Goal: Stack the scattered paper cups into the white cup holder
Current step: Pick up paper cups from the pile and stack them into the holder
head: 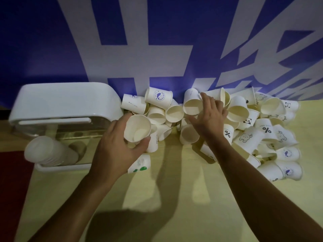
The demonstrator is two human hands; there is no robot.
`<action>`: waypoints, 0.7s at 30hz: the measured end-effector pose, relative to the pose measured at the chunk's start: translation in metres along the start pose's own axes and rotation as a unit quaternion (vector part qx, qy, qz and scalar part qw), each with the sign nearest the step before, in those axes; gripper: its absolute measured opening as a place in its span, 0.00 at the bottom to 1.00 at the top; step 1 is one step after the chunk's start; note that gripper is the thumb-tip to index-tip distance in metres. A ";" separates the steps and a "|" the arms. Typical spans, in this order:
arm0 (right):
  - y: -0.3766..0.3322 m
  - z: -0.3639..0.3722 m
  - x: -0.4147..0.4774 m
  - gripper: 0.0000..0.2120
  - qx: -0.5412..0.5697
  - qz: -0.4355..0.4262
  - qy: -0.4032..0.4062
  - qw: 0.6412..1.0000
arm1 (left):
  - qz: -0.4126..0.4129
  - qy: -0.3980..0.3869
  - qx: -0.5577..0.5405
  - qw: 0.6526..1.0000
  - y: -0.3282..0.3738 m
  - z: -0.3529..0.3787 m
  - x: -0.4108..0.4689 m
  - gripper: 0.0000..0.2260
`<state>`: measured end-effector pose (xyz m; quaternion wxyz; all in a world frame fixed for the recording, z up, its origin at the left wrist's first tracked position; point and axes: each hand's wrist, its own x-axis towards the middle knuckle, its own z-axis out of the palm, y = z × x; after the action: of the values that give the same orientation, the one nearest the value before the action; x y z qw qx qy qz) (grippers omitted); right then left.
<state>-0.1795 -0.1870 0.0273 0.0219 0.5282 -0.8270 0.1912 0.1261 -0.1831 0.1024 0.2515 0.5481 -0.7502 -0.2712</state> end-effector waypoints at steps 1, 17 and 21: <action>-0.001 0.000 0.000 0.41 0.004 -0.008 0.002 1.000 | -0.012 0.013 -0.016 1.000 -0.001 0.000 -0.004 0.32; -0.019 -0.029 -0.044 0.31 0.161 -0.122 0.100 0.974 | -0.055 -0.011 -0.121 0.991 -0.037 -0.009 -0.056 0.34; -0.029 -0.043 -0.068 0.30 0.216 -0.103 0.087 0.967 | -0.054 0.003 -0.124 0.991 -0.038 -0.017 -0.066 0.38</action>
<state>-0.1314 -0.1238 0.0594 -0.0011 0.5843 -0.7022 0.4069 0.1814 -0.1316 0.0836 0.3050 0.5532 -0.6791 -0.3739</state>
